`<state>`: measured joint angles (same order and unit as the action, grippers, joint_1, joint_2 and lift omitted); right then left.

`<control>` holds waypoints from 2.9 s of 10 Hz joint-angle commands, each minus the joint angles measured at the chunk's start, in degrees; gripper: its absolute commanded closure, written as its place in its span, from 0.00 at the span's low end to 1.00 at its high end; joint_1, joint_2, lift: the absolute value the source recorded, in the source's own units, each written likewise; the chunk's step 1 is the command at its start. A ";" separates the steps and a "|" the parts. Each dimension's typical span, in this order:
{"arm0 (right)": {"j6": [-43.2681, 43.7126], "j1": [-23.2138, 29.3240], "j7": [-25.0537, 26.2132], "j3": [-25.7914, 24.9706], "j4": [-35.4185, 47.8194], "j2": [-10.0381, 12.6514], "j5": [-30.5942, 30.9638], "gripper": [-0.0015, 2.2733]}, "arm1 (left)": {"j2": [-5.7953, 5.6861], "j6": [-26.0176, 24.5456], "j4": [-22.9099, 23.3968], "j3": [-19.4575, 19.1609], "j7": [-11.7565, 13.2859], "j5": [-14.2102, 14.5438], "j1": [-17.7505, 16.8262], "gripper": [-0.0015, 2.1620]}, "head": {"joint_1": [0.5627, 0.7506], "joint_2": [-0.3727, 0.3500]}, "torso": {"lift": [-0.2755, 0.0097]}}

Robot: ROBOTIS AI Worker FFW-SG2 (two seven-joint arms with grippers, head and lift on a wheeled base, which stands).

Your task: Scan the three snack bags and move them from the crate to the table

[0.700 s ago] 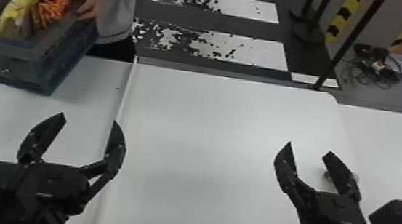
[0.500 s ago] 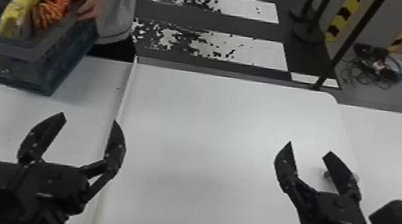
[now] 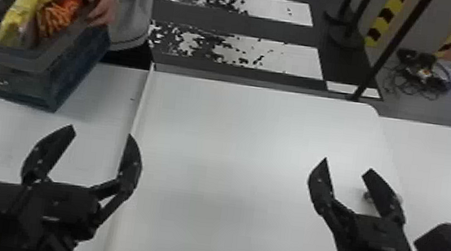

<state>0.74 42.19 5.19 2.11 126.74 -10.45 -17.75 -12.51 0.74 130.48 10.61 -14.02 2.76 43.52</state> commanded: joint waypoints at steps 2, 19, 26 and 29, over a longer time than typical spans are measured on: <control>-0.18 -0.09 0.00 0.00 0.00 0.08 0.09 0.04 | 0.03 0.35 -0.23 -0.16 0.04 0.14 -0.02 0.04 | 0.70 0.42 | 0.75; 0.70 0.00 0.00 1.23 -1.93 0.08 0.00 0.04 | -0.06 0.17 -3.74 -14.22 0.83 2.07 4.29 0.04 | 0.70 0.66 | 0.75; 1.23 -0.35 0.00 1.58 -2.46 0.08 0.26 0.04 | 0.20 0.00 -12.18 -16.50 1.01 4.00 -1.60 0.11 | 0.70 0.78 | 0.75; 1.23 -1.06 0.00 1.58 -2.90 0.17 0.26 0.04 | 0.20 -0.53 -12.97 -17.47 1.89 4.80 -2.04 0.51 | 0.70 0.79 | 0.75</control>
<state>1.97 41.33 5.19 3.69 124.02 -10.28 -17.49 -12.30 0.24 117.55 -6.64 -12.11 7.22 41.49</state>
